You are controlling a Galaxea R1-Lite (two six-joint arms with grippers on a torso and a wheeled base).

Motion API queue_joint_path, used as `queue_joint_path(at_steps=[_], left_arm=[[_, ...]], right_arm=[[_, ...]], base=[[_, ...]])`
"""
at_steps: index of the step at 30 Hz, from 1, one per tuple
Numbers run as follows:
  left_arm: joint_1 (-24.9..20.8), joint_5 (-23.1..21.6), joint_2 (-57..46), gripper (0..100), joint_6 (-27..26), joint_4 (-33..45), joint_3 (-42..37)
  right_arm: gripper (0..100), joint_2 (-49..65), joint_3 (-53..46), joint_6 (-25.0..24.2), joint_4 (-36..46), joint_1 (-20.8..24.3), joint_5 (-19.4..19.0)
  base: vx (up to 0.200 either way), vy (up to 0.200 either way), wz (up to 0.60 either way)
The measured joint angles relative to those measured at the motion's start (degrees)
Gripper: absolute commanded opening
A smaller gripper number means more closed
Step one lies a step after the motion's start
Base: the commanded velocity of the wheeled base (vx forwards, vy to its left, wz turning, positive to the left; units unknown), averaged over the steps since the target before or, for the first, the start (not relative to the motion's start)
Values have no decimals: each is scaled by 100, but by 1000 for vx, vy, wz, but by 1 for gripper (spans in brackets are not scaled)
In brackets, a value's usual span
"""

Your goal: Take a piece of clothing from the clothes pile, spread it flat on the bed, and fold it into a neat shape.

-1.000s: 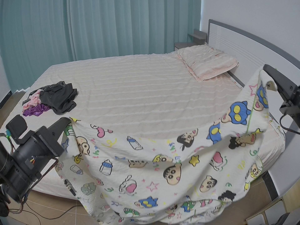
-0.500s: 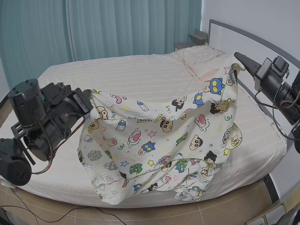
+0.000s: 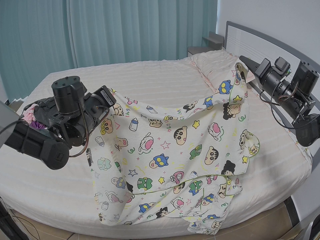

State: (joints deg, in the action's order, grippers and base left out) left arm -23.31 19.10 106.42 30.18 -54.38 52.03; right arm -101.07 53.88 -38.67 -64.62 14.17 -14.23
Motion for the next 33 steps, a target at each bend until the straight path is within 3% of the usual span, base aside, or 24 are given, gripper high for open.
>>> queue_joint_path(at_steps=[5,20,29,33], left_arm=[[52,-17,586,0,-29,-6,356],[118,189,2365,0,-62,-9,1376],[134,293,2761,0,68,-9,1448],[138,299,2855,0,85,27,1437]], right_arm=[[0,-463,251,0,22,-67,6],[0,-1960,887,-2,28,-172,296],[0,-2505,1036,0,-7,-129,451],[0,-2677,1042,0,-13,-107,488]], base=[[200,0,0],[0,0,0],[0,0,0],[200,0,0]])
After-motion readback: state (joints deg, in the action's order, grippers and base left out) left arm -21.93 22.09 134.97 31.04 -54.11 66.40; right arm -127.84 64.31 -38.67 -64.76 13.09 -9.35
